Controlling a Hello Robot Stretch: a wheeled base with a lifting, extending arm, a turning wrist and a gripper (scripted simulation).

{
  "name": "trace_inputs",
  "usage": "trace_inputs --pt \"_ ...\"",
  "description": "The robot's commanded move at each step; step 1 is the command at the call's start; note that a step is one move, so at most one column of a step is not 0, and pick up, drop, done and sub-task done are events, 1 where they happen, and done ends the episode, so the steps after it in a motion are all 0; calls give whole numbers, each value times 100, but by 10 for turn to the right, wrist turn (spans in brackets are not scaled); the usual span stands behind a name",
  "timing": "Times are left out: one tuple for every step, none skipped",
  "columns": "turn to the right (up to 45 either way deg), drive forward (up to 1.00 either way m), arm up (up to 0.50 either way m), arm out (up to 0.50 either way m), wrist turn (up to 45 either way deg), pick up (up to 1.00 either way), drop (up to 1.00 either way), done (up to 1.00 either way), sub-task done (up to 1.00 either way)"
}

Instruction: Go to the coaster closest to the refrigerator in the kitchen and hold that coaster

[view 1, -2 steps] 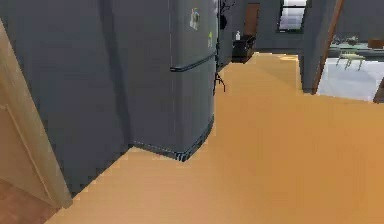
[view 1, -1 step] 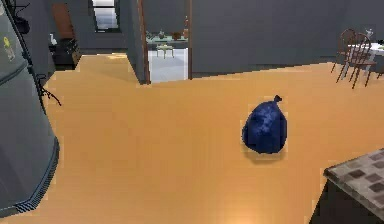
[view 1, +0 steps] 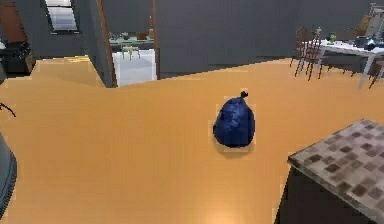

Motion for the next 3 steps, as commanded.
trace_inputs --pt "450 0 0 0 0 0 0 0 0" --pt "450 0 0 0 0 0 0 0 0" --pt "30 0 0 0 0 0 0 0 0"
